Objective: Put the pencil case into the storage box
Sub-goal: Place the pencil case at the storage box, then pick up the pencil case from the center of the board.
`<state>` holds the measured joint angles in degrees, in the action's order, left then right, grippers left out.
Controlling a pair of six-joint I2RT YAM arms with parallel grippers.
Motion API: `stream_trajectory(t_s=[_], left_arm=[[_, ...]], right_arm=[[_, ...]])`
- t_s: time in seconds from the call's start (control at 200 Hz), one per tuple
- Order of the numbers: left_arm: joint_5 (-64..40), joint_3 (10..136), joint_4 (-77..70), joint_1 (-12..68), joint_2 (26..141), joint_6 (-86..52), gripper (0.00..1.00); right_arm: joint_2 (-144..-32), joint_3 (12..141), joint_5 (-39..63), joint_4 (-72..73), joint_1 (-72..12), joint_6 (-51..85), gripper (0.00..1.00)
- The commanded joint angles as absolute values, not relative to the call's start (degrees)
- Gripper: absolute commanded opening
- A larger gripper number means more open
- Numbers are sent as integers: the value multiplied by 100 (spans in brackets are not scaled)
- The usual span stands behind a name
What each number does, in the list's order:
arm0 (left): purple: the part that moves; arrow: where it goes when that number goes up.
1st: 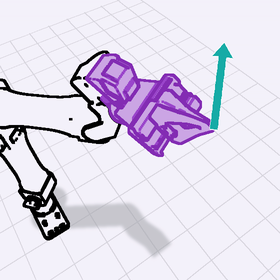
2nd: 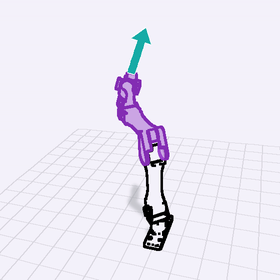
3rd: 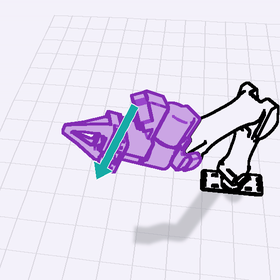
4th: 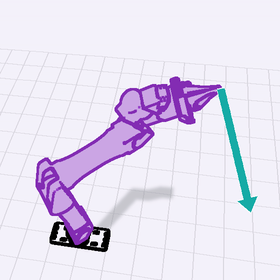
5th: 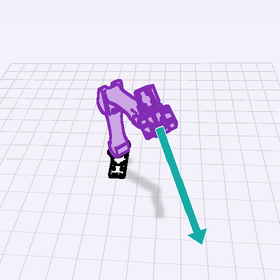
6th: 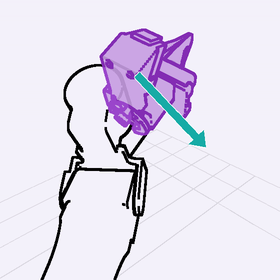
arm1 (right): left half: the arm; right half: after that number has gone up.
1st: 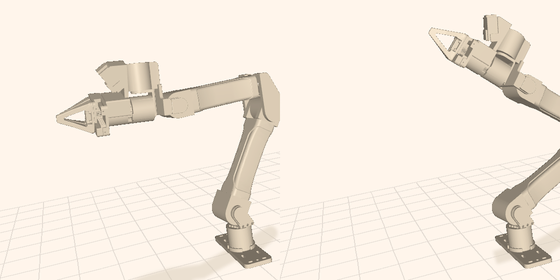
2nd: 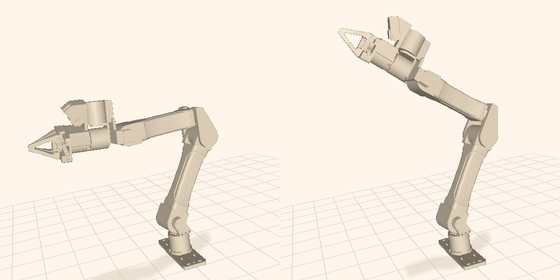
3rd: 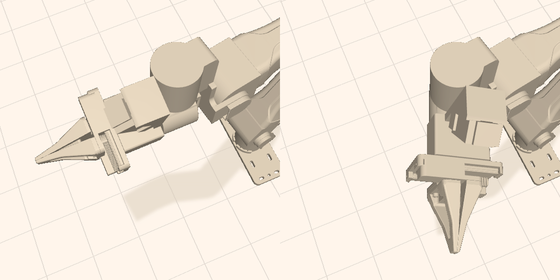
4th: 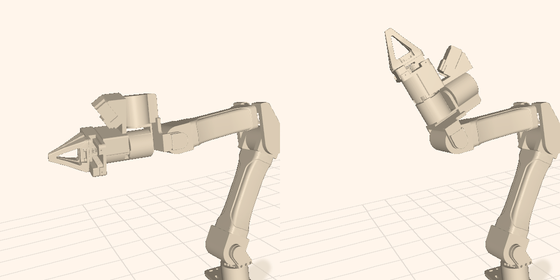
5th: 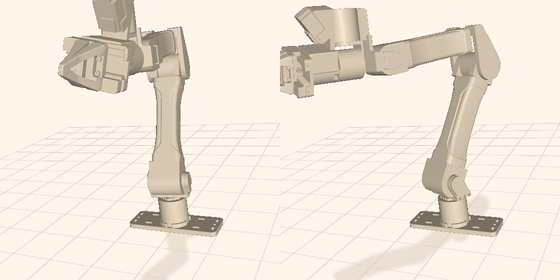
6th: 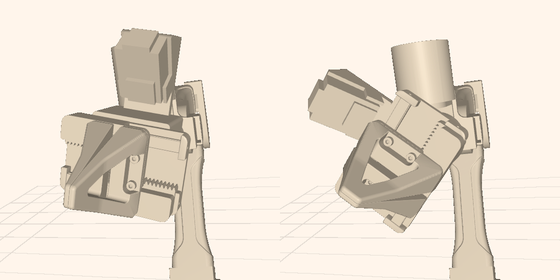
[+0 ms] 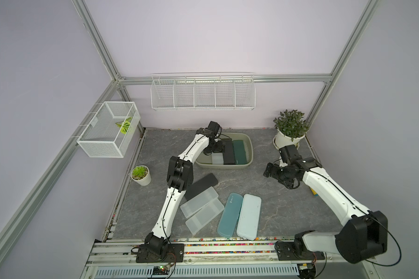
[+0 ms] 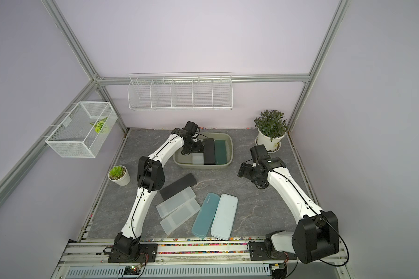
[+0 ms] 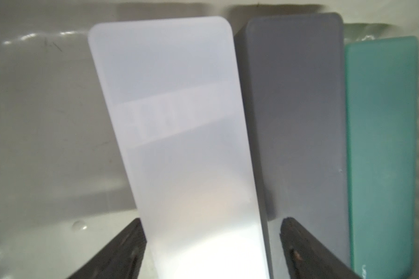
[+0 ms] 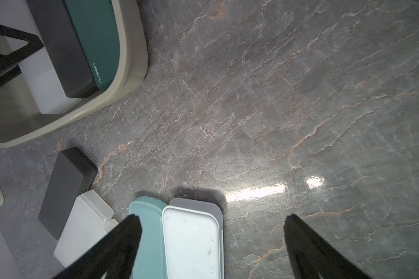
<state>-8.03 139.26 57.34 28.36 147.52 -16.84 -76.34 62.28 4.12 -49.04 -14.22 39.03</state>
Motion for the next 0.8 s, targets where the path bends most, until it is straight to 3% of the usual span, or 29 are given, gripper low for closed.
stream_trajectory(t_s=[0.0, 0.225, 0.495, 0.63, 0.795], left_arm=[[-887, 13856, 5721, 2883, 14334, -1464, 92], [37, 12875, 5861, 2901, 12966, -984, 100], [291, 9257, 5694, 2997, 10313, -375, 100], [-77, 8068, 5840, 3591, 9623, -689, 99], [-481, 7542, 5834, 4781, 9411, -1702, 97]], right_arm=[[-7534, 6126, 422, -4909, -1406, 3968, 96], [-7377, 6117, 378, -4972, -1415, 4019, 96], [-7097, 5892, 334, -4957, -1413, 4043, 96], [-6998, 5682, 394, -4888, -1423, 4034, 96], [-6854, 5464, 404, -4890, -1436, 4069, 96]])
